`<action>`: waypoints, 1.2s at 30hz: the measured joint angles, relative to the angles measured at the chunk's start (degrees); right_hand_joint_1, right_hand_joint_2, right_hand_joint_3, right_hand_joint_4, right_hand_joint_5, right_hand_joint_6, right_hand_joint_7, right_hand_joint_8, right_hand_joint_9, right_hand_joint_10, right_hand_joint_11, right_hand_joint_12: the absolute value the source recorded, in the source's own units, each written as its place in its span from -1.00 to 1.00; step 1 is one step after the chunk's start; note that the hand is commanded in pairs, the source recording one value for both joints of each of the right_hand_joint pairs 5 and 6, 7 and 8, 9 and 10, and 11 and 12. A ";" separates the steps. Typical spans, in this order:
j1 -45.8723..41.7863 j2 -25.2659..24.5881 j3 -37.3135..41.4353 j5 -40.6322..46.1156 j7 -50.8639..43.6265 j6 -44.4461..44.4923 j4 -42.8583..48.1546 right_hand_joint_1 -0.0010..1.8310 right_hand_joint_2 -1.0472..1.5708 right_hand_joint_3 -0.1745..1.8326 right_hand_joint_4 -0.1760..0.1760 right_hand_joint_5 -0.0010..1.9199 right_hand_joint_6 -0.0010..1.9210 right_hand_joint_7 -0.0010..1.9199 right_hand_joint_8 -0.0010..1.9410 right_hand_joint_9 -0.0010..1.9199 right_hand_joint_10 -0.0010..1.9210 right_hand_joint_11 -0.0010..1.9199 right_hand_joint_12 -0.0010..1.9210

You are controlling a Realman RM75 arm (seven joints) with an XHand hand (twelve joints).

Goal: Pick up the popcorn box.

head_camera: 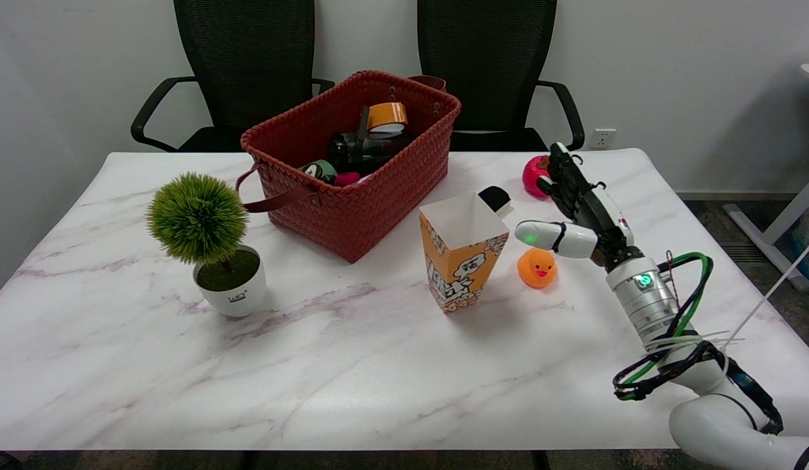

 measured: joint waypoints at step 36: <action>2.26 -0.49 -6.77 -4.26 2.99 -2.82 -2.61 0.01 0.13 -1.00 0.00 -1.00 -1.00 -1.00 -1.00 -0.97 -0.97 -0.81 -0.81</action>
